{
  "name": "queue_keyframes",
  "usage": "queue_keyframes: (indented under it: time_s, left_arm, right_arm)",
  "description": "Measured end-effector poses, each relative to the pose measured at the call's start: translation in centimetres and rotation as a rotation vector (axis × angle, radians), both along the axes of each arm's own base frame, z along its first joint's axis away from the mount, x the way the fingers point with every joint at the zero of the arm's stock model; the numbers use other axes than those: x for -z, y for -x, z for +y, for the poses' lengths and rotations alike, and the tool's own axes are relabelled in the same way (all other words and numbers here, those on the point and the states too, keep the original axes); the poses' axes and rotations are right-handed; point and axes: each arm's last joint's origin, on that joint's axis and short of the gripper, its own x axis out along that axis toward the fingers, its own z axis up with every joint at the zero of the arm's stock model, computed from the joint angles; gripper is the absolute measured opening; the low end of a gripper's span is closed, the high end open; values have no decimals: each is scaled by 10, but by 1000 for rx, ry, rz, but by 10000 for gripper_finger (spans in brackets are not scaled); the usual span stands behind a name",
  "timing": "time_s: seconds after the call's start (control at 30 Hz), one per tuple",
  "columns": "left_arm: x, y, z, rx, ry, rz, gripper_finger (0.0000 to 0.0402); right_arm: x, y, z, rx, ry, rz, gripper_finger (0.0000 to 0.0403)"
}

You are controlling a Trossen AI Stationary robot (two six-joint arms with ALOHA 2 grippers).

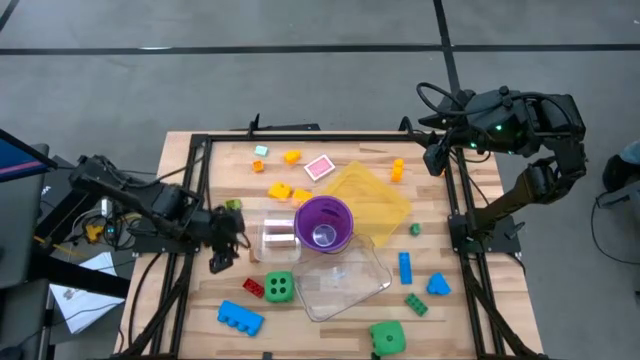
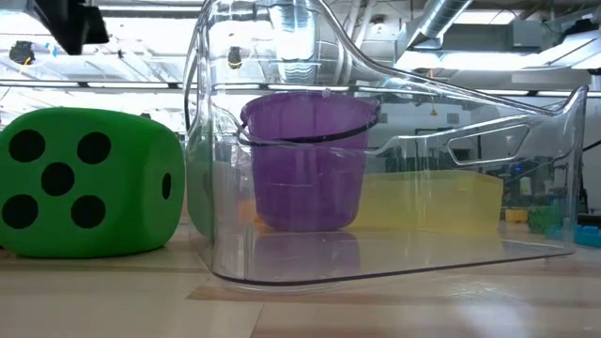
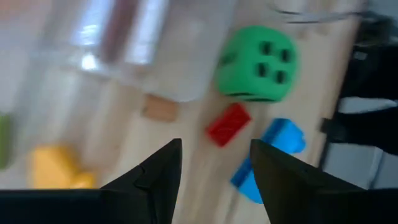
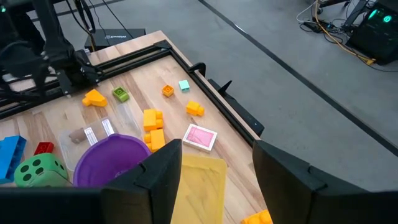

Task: Pick & Place Toys
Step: Put the large blue game piece into the yellow bin

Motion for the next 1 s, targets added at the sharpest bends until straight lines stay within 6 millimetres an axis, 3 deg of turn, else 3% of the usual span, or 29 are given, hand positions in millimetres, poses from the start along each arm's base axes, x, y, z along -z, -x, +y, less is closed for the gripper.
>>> queue_keyframes:
  time_s: [0.37, 0.67, 0.8, 1.0]
  left_arm:
    - [32, 9, -53, 269, 137, -105, 192]
    - [36, 13, -84, 331, 232, -149, 203]
    - [39, 8, -97, 342, 264, -167, 225]
    - [50, -7, -118, 395, 356, -175, 289]
  right_arm:
    - [0, 0, 0, 0, 0, 0, 191]
    - [0, 0, 0, 1, -1, -1, 191]
    - [0, 0, 0, 0, -1, 0, 191]
    - [0, 0, 0, 1, -2, -1, 191]
